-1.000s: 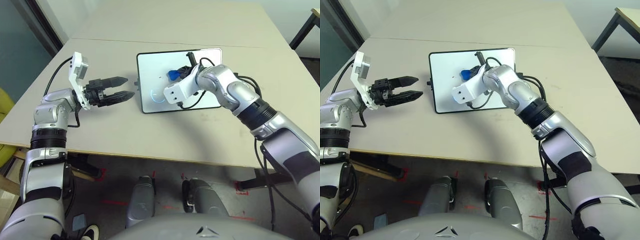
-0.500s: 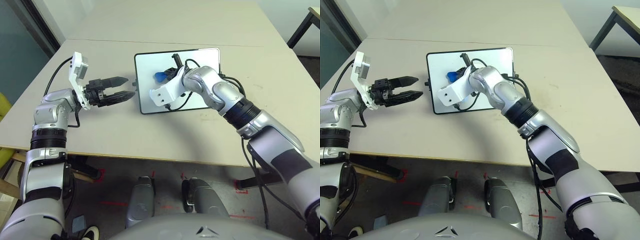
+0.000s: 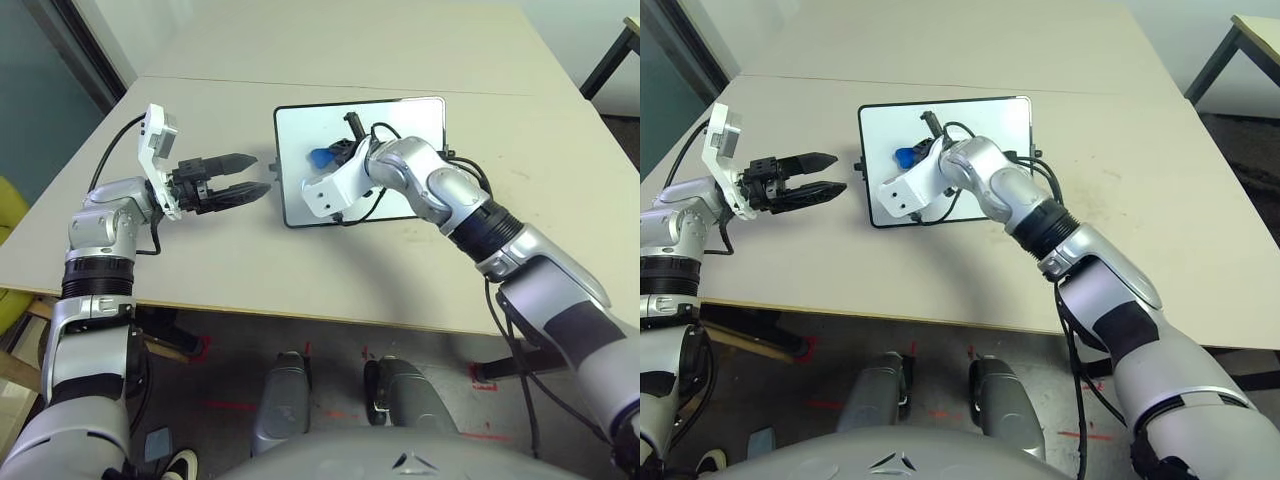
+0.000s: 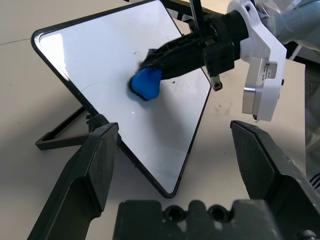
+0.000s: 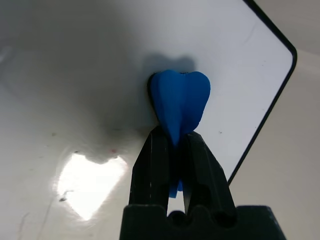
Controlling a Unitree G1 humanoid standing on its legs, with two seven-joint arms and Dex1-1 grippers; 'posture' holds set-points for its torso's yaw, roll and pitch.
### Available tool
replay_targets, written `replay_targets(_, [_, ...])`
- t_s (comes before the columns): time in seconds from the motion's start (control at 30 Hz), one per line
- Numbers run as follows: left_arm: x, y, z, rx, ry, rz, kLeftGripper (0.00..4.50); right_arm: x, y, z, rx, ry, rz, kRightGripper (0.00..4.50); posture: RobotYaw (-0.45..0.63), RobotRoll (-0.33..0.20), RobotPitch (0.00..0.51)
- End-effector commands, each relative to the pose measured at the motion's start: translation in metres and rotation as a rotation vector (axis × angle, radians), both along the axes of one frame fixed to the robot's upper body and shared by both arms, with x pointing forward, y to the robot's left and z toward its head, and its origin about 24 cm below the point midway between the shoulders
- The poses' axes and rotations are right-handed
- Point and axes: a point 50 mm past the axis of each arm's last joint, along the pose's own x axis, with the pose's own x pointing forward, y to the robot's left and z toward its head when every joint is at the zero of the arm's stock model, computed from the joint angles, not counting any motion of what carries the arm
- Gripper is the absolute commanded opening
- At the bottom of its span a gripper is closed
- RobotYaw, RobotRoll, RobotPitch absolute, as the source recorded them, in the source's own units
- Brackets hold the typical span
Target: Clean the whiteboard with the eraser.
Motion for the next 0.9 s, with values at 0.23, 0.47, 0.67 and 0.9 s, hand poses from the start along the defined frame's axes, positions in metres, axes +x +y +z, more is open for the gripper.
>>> replay_targets(0.23, [0.000, -0.002, -0.004, 0.006, 0.006, -0.008, 4.50, 0.002, -0.044, -0.022, -0.064, 0.100, -0.119, 0.14, 0.19, 0.000, 0.092])
replay_targets(0.47, [0.001, -0.002, -0.004, 0.007, 0.005, -0.011, 4.50, -0.001, -0.072, -0.029, -0.107, 0.139, -0.174, 0.14, 0.19, 0.000, 0.092])
replay_targets(0.67, [0.002, -0.002, -0.003, 0.009, 0.004, -0.012, 4.50, -0.006, -0.089, -0.038, -0.171, 0.176, -0.176, 0.14, 0.19, 0.000, 0.094])
replay_targets(0.9, [0.002, 0.000, -0.003, 0.009, 0.003, -0.004, 4.50, -0.006, -0.105, -0.040, -0.156, 0.197, -0.221, 0.14, 0.19, 0.000, 0.093])
